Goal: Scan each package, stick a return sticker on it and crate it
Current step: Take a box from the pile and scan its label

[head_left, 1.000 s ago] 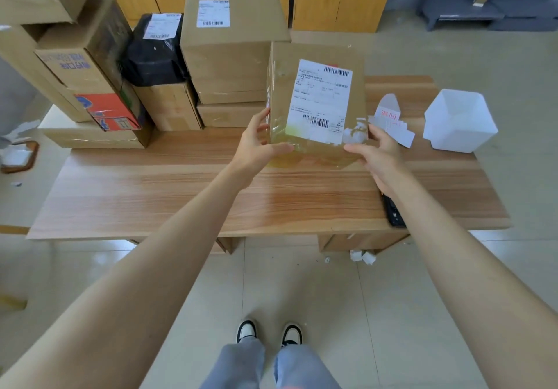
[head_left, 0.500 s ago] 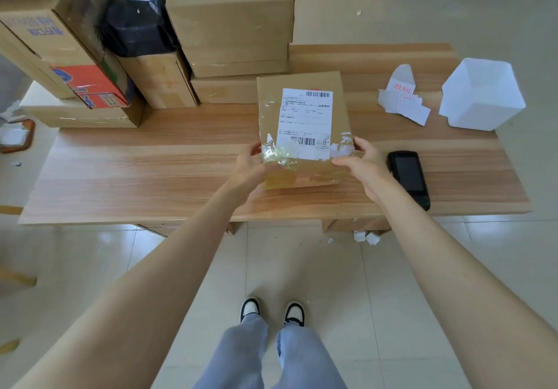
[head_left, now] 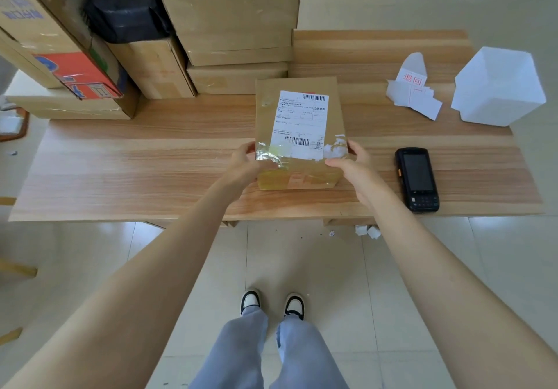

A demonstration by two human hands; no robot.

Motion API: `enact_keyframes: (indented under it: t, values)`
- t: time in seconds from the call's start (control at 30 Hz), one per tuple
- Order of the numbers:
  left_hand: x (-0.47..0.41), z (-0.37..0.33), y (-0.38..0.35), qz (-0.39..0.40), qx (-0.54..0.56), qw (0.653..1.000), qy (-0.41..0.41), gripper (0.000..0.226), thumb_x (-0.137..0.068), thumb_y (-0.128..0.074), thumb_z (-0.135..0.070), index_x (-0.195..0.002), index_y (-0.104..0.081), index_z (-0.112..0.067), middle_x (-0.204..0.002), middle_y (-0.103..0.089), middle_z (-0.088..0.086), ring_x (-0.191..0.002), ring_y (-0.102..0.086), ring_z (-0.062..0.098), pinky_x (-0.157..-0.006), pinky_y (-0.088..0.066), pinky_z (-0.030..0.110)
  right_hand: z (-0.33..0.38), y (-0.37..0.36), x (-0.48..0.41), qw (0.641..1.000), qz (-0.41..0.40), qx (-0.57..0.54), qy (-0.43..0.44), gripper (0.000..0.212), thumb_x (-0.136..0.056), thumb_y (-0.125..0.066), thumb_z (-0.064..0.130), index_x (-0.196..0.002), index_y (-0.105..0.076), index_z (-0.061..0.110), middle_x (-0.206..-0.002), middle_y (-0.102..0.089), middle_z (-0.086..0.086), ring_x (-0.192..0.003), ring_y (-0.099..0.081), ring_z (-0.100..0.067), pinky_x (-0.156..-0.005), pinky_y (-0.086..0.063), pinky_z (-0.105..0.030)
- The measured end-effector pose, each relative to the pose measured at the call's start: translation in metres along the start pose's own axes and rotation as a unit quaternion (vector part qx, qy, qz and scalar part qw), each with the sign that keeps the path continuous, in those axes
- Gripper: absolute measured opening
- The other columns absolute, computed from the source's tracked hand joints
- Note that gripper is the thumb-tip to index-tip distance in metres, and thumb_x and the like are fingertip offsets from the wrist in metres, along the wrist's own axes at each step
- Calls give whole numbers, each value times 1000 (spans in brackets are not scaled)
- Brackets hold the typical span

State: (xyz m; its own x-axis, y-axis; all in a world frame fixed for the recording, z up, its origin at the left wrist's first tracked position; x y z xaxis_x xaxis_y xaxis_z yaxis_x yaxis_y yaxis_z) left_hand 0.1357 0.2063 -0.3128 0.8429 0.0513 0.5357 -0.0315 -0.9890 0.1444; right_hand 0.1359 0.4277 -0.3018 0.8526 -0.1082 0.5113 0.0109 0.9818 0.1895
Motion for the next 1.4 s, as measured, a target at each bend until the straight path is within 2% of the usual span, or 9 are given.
enact_keyframes:
  t: [0.23,0.33,0.4,0.63,0.8,0.93,1.1,1.3,1.4]
  values:
    - [-4,0,0,1,22,999,25,77,-73,-74,-4,-140,-37,-16,-131,-53,-2,-107,-58,17,-75,-49,26,0,2,-1,1000,4,13,9,68,-82,-71,9,-142,-40,19,-126,-51,5,-111,-48,-11,-93,-39,-28]
    - [-4,2,1,4,28,999,34,81,-73,-75,-6,-143,-35,-19,-133,-51,-1,-113,-57,20,-87,-50,34,1,8,-3,999,4,28,16,72,-80,-75,17,-143,-39,19,-137,-47,6,-121,-47,-12,-98,-37,-28]
    - [-1,1,0,9,30,999,38,80,-76,-73,-6,-143,-34,-20,-133,-51,-1,-110,-58,19,-82,-52,32,0,15,-3,1000,-5,11,15,74,-81,-74,26,-145,-37,19,-141,-44,5,-127,-44,-13,-103,-37,-30]
    - [2,0,-4,1,41,999,35,72,-80,-67,-4,-142,-34,-20,-130,-54,0,-103,-60,16,-68,-50,27,-26,78,-6,984,-173,-25,-18,60,-85,-70,25,-139,-45,17,-141,-47,-1,-128,-45,-17,-98,-33,-28]
    - [0,1,-6,-13,39,999,30,71,-81,-66,-4,-142,-34,-21,-129,-54,0,-96,-60,12,-67,-48,26,-58,117,-10,965,-256,13,-52,67,-81,-72,16,-141,-42,16,-146,-40,-4,-131,-42,-24,-104,-37,-37]
    - [-3,2,-11,-37,52,997,32,67,-80,-65,-4,-139,-38,-22,-127,-55,-2,-98,-59,14,-69,-48,25,-77,139,-16,952,-284,70,-88,79,-74,-76,17,-143,-37,16,-142,-45,-4,-125,-49,-28,-98,-45,-40]
    - [-6,1,-17,-40,49,998,30,67,-79,-66,-7,-138,-40,-24,-127,-56,-5,-106,-58,15,-73,-49,25,-89,146,-29,951,-259,126,-110,93,-73,-79,15,-149,-26,13,-149,-37,-9,-134,-38,-31,-108,-36,-46]
    - [-8,0,-21,-36,42,998,26,65,-81,-65,-9,-139,-39,-23,-128,-55,-5,-104,-58,12,-75,-48,25,-97,146,-43,937,-238,215,-141,99,-63,-85,18,-144,-27,9,-143,-39,-18,-130,-39,-39,-103,-37,-56]
    - [-10,-1,-21,-34,42,998,27,67,-81,-66,-10,-140,-38,-23,-129,-55,-5,-106,-58,12,-75,-48,25,-95,144,-44,945,-200,201,-166,89,-68,-83,18,-137,-31,0,-130,-47,-17,-122,-46,-37,-94,-43,-43]
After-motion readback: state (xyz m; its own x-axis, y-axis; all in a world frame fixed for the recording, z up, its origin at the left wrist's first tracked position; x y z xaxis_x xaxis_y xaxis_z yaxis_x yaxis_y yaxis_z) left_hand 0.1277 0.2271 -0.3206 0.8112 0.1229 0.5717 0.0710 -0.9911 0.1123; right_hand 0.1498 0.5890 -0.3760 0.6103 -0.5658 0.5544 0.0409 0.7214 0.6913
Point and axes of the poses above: each hand's wrist, its own x-axis away from the middle knuckle, its own y-axis out of the back of the hand, z = x × y, the point moved 3 cm from there along -x, towards the middle knuckle
